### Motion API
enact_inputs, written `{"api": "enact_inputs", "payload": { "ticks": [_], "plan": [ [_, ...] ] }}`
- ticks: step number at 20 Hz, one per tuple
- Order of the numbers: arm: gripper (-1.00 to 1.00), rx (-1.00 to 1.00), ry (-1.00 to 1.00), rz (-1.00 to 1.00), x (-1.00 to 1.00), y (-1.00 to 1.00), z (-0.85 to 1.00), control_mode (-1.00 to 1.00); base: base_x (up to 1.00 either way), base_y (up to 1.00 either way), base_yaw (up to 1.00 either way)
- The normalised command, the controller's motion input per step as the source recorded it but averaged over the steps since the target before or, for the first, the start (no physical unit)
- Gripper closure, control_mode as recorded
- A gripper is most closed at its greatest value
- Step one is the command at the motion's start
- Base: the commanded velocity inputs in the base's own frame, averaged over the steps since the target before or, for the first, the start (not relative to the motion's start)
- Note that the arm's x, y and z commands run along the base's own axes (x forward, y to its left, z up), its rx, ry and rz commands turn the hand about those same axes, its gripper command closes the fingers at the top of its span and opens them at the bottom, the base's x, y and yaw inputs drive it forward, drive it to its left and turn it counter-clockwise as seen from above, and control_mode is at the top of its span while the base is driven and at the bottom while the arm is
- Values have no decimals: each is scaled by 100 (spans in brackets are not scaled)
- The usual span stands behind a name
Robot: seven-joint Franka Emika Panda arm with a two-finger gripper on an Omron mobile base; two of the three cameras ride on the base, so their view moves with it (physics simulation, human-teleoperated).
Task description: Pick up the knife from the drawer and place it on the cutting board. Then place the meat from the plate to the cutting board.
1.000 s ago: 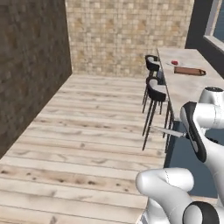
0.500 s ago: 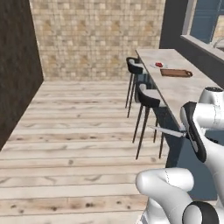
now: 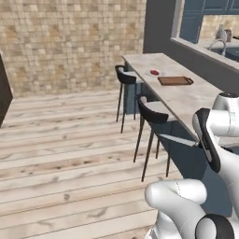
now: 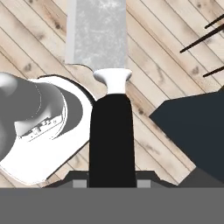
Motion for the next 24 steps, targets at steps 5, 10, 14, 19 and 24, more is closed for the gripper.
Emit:
{"api": "enact_inputs", "payload": {
  "ticks": [5,10,14,19,24],
  "plan": [
    [100,0,0,0,0,0,0,100,68,68,-35],
    [100,0,0,0,0,0,0,100,70,77,-36],
    [100,0,0,0,0,0,0,100,71,75,-35],
    [100,0,0,0,0,0,0,100,65,61,-35],
    [100,0,0,0,0,0,0,100,61,58,-36]
  ]
}}
